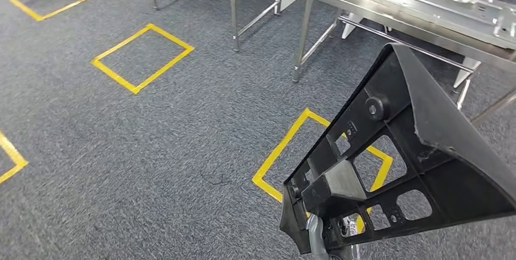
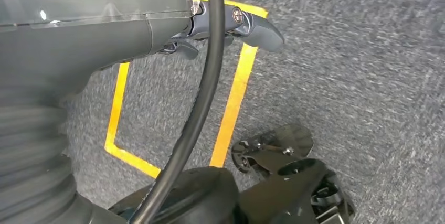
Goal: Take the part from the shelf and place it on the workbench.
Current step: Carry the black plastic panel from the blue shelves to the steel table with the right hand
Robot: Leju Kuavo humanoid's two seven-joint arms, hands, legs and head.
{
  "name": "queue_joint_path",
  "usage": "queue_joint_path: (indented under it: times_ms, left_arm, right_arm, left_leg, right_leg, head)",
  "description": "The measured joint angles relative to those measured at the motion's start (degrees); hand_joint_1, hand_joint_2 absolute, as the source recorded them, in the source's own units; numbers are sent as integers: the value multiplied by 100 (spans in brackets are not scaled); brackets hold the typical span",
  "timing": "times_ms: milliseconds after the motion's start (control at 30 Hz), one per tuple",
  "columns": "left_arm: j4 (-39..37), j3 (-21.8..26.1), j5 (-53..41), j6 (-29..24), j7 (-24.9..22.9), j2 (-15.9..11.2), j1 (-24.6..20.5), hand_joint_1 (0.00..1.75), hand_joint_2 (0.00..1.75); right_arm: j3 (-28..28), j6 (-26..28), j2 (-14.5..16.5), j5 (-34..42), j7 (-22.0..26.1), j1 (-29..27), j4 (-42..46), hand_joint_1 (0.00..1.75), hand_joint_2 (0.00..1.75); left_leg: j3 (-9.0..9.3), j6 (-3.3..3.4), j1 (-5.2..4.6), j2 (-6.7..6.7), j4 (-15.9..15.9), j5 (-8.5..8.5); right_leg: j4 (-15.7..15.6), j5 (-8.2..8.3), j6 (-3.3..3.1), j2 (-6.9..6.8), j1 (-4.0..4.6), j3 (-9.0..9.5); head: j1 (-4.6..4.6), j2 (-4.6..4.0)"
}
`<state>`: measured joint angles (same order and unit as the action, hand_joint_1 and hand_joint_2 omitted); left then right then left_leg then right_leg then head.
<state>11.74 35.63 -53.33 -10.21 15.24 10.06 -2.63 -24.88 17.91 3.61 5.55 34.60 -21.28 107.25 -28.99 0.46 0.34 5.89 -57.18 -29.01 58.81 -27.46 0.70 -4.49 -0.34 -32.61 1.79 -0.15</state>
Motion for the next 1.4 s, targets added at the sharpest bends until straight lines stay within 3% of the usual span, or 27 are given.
queue_joint_path:
  times_ms: [67, 100, 167, 233, 300, 333, 400, 467, 533, 600, 667, 733, 800, 833, 867, 900, 967, 1033, 1100, 1133, 1200, 1233, 1300, 1333, 1367, 1400]
  left_arm:
    - [1, 0, 0, -1, 2, 2, -23, 0, 175]
    - [2, 0, 0, -1, 3, 2, -39, 0, 175]
    - [4, 2, -4, -2, 10, 2, -53, 0, 175]
    - [4, 12, -17, -2, 18, 1, -40, 0, 175]
    - [4, 31, -45, -4, 26, 1, -20, 0, 175]
    - [4, 40, -58, -7, 28, 0, -15, 0, 175]
    - [4, 67, -78, -19, 31, -5, -16, 0, 175]
    - [4, 108, -93, -26, 32, -24, -10, 0, 175]
    - [8, 139, -109, -26, 38, -38, -16, 0, 175]
    - [12, 151, -128, -27, 46, -42, -33, 0, 175]
    - [14, 161, -156, -36, 56, -48, -35, 0, 175]
    - [15, 171, -179, -44, 63, -55, -25, 0, 175]
    - [15, 178, -186, -44, 65, -63, -12, 0, 175]
    - [15, 179, -188, -44, 65, -66, -9, 0, 175]
    - [15, 180, -191, -44, 65, -69, -9, 0, 175]
    - [15, 181, -195, -44, 65, -70, -12, 0, 175]
    - [15, 181, -203, -44, 66, -70, -14, 0, 175]
    - [15, 181, -207, -43, 68, -71, -18, 0, 175]
    - [16, 181, -211, -39, 67, -71, -36, 0, 175]
    - [16, 181, -216, -38, 65, -72, -48, 0, 175]
    - [17, 181, -226, -35, 59, -72, -57, 0, 175]
    - [17, 181, -229, -34, 56, -71, -54, 0, 175]
    - [17, 183, -234, -29, 49, -69, -33, 0, 175]
    - [17, 184, -237, -26, 47, -68, -28, 0, 175]
    - [17, 185, -239, -23, 43, -67, -26, 0, 175]
    - [17, 186, -240, -22, 40, -66, -28, 0, 175]
  right_arm:
    - [-1, 0, 2, 0, 1, -8, -1, 175, 175]
    - [-1, 1, 2, 1, 2, -16, -1, 175, 175]
    - [-3, 1, 3, 3, 6, -13, 0, 175, 175]
    - [-5, 0, 4, 10, 13, -1, -3, 175, 175]
    - [-6, -3, 4, 38, 25, 2, -16, 175, 175]
    - [-7, -6, 4, 61, 32, 3, -24, 175, 175]
    - [-6, -21, 4, 104, 48, 8, -40, 175, 175]
    - [-5, -39, 4, 140, 69, 25, -59, 175, 175]
    - [-5, -54, 3, 176, 93, 39, -76, 175, 175]
    - [-2, -69, 2, 202, 116, 39, -85, 175, 175]
    - [4, -89, 0, 215, 133, 46, -92, 175, 175]
    - [8, -108, -3, 228, 142, 65, -107, 175, 175]
    - [8, -119, -4, 243, 142, 74, -129, 175, 175]
    - [8, -122, -4, 249, 142, 73, -140, 175, 175]
    - [9, -124, -4, 254, 142, 72, -150, 175, 175]
    - [9, -125, -4, 256, 142, 72, -157, 175, 175]
    - [10, -125, -4, 260, 143, 79, -161, 175, 175]
    - [10, -125, -1, 264, 149, 82, -161, 175, 175]
    - [10, -121, 2, 266, 156, 71, -159, 175, 175]
    - [10, -116, 3, 266, 157, 61, -157, 175, 175]
    - [10, -107, 4, 264, 157, 56, -153, 175, 175]
    - [10, -103, 4, 263, 157, 56, -153, 175, 175]
    - [10, -103, 4, 257, 154, 55, -155, 175, 175]
    - [10, -102, 4, 248, 150, 50, -155, 175, 175]
    - [10, -99, 4, 236, 144, 46, -155, 175, 175]
    - [10, -95, 4, 220, 138, 42, -155, 175, 175]
  left_leg:
    - [34, -59, -15, 123, 1, -26]
    - [45, -92, -4, 106, -17, -58]
    - [-46, -147, 24, -149, -285, -265]
    - [-359, -174, 42, -453, -981, -634]
    - [-666, -185, 44, -528, -1594, -811]
    - [-710, -184, 44, -539, -1640, -739]
    - [-509, -158, 48, -617, -1095, -317]
    - [-245, -114, 60, -877, -415, -27]
    - [-154, -78, 55, -1026, -168, -11]
    - [-137, -22, 57, -922, -120, 15]
    - [-118, 59, 80, -781, -58, 62]
    - [-111, 104, 76, -624, -31, 78]
    - [-112, 117, 57, -453, -35, 67]
    - [-109, 117, 51, -369, -38, 58]
    - [-100, 110, 49, -289, -40, 47]
    - [-84, 99, 48, -219, -40, 33]
    - [-42, 59, 29, -97, -46, -5]
    - [-9, 9, 0, 14, -49, -39]
    - [22, -47, -12, 117, -39, -67]
    - [29, -78, -4, 75, -68, -108]
    - [-95, -129, 19, -197, -412, -360]
    - [-237, -141, 30, -368, -750, -551]
    - [-574, -156, 37, -513, -1474, -852]
    - [-662, -160, 37, -531, -1643, -858]
    - [-653, -159, 39, -541, -1596, -744]
    - [-549, -153, 44, -574, -1336, -536]
  right_leg:
    - [-48, -8, -62, 82, 22, -8]
    - [-60, 0, -90, 149, 12, -11]
    - [-90, 21, -156, 276, -24, -2]
    - [-94, 27, -200, 401, -35, -1]
    - [-81, 27, -213, 564, -31, 1]
    - [-70, 25, -214, 652, -30, 3]
    - [-38, 14, -201, 824, -33, 10]
    - [7, 1, -162, 976, -28, -12]
    - [24, 18, -93, 1098, -38, -65]
    - [13, 46, -16, 1190, -58, -106]
    - [202, -79, 34, 994, -41, -208]
    - [796, -409, 67, 656, -34, -498]
    - [1414, -638, 95, 519, -51, -808]
    - [1499, -613, 103, 489, -57, -851]
    - [1370, -487, 103, 457, -59, -781]
    - [1042, -295, 92, 390, -54, -601]
    - [296, -22, 35, 122, -10, -201]
    - [-17, 27, -35, -3, 44, -53]
    - [-37, 43, -96, 137, 46, -63]
    - [-58, 56, -126, 203, 30, -58]
    - [-98, 87, -194, 330, -12, -45]
    - [-101, 91, -214, 390, -14, -48]
    - [-93, 93, -235, 539, -12, -56]
    - [-84, 92, -236, 624, -11, -55]
    - [-71, 90, -233, 711, -11, -53]
    - [-52, 85, -226, 797, -13, -50]
  head:
    - [1, 0]
    - [1, 0]
    - [1, 0]
    - [1, 0]
    - [0, 0]
    - [0, 0]
    - [0, 0]
    - [0, 0]
    - [0, 0]
    - [1, 0]
    - [-1, 0]
    - [-1, 0]
    - [-1, 0]
    - [-1, 0]
    - [-1, 0]
    - [-1, 0]
    - [0, 0]
    - [0, 0]
    - [0, 0]
    - [1, 0]
    - [1, 0]
    - [2, 0]
    - [2, 0]
    - [2, 0]
    - [2, 0]
    - [2, 0]
